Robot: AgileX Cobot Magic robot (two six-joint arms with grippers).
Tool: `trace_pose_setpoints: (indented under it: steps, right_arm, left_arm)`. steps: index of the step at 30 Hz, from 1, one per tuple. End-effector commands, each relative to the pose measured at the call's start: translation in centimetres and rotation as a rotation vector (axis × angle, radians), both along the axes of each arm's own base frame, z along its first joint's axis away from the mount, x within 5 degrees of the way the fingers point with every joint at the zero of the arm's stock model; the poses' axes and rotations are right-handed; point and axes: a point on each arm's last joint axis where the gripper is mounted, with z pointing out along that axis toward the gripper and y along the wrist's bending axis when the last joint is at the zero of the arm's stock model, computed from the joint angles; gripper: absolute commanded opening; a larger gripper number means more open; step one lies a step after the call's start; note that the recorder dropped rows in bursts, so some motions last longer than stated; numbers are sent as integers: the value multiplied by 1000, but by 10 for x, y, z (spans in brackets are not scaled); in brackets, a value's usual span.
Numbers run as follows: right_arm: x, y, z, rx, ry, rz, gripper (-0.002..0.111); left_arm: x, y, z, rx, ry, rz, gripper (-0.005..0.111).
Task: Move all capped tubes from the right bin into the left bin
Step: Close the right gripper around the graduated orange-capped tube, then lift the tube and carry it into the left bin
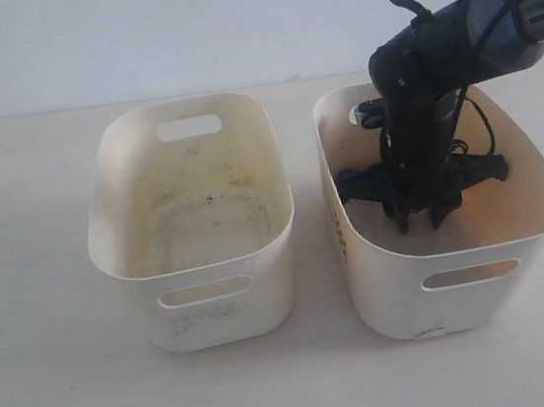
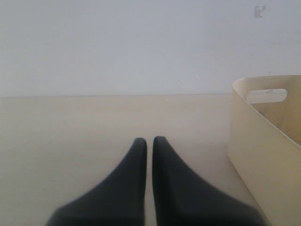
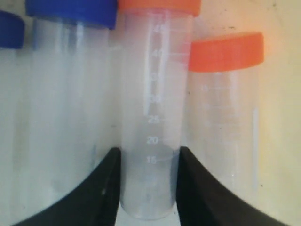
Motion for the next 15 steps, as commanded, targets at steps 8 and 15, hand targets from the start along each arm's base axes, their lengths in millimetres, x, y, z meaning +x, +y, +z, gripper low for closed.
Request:
trace_pose_setpoints:
  steps: [8, 15]
  right_arm:
    - [-13, -20, 78, -58, -127, 38, 0]
    - [-27, -23, 130, -2, -287, 39, 0]
  left_arm:
    - [0, 0, 1, -8, -6, -7, 4]
    - [0, 0, 1, -8, -6, -7, 4]
